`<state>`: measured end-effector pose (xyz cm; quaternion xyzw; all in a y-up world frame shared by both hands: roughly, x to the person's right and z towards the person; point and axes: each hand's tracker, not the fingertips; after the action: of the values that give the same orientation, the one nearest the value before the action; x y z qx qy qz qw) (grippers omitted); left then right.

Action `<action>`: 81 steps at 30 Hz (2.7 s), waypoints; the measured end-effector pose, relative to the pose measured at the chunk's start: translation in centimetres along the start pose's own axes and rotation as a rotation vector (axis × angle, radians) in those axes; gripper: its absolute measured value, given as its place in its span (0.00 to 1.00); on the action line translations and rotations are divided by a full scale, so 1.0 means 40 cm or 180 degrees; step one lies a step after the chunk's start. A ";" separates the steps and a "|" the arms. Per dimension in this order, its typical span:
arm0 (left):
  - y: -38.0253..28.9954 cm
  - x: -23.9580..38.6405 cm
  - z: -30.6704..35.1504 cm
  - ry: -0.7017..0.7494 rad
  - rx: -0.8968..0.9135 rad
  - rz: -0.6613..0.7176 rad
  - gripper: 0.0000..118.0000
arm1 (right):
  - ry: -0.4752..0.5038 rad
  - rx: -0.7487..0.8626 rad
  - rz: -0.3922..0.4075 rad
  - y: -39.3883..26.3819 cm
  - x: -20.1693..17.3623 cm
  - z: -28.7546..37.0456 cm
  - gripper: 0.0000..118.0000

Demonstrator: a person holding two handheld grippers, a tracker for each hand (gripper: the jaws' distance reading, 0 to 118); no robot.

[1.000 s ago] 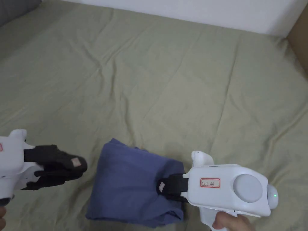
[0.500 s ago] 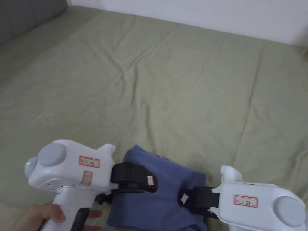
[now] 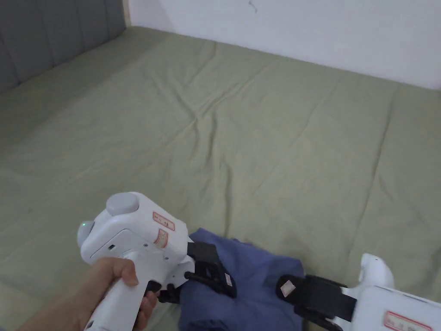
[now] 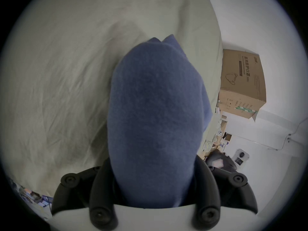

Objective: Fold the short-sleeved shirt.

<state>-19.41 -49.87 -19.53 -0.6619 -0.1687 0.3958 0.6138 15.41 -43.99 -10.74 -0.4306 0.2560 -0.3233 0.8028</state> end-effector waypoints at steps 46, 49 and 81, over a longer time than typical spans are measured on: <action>-0.137 0.134 0.913 0.1797 0.3936 -0.0840 0.94 | -0.0588 0.0914 0.0303 -0.006 -0.127 0.197 0.01; -0.282 0.257 0.751 0.1677 0.3991 -0.1683 0.64 | -0.0585 0.1186 0.0450 -0.030 -0.153 0.254 0.01; -0.799 0.495 0.384 0.0860 0.4516 -0.2805 1.00 | -0.1787 0.3177 0.2070 -0.104 -0.352 0.582 1.00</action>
<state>-9.77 -19.34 5.46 -0.0351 -0.0481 0.0499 0.9970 20.94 -23.05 6.28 0.0247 -0.0267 -0.0195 0.9991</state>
